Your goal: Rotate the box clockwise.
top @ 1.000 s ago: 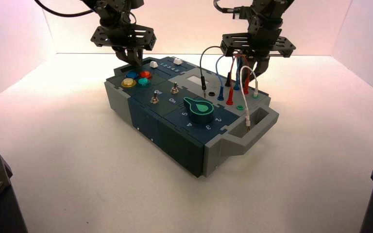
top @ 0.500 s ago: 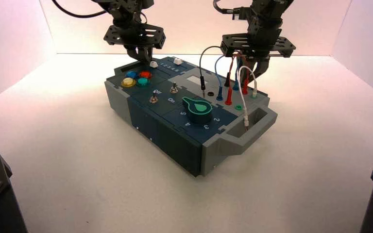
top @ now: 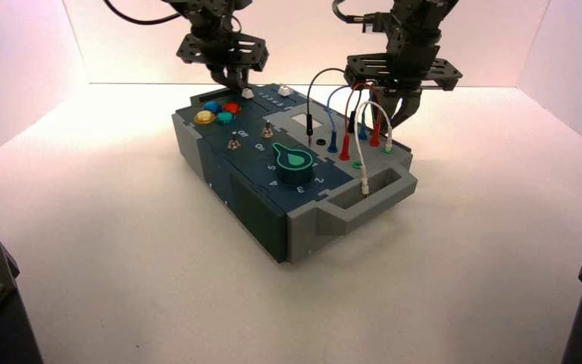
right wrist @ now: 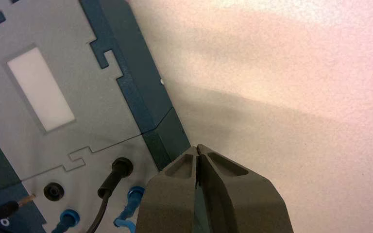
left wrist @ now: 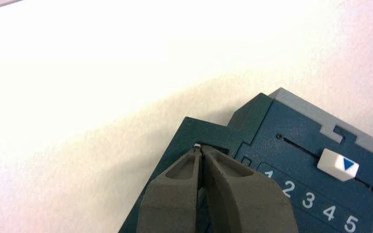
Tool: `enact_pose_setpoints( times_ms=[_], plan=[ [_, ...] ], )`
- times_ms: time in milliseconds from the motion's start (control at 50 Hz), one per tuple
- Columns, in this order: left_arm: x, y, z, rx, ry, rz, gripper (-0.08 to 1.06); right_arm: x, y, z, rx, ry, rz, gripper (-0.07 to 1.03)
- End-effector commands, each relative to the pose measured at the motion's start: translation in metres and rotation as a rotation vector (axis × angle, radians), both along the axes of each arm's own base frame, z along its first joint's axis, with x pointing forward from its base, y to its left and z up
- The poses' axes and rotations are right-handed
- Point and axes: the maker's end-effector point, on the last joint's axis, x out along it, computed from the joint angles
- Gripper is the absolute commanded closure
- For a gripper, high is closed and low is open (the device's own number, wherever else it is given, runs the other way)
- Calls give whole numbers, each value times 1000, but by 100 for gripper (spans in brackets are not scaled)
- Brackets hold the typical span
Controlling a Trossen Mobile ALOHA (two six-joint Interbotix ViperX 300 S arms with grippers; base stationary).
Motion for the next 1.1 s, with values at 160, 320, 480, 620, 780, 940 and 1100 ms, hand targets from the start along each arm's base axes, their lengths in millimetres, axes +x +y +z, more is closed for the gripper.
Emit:
enact_pose_setpoints(
  times_ms=[160,320,480,620,780,940,1100],
  plan=[
    [21,-37,21,-34,-49,-42,101,3,6,8,18,-17,1,98],
    [24,-48,23,-52,-48,-43,101,3,6,8,18,-19,-1,98],
    [26,-50,26,-66,-51,-35,101,3,6,8,16,-18,2,98],
    [34,-60,33,-101,-62,-22,101,4,6,8,16,-20,3,98],
    [38,-87,36,-112,-71,-70,101,4,6,8,17,-21,1,98],
    [39,-115,33,-126,-41,-109,101,4,7,9,17,-22,3,98],
    [43,-129,32,-134,-18,-130,101,4,6,8,16,-21,2,98]
  ],
)
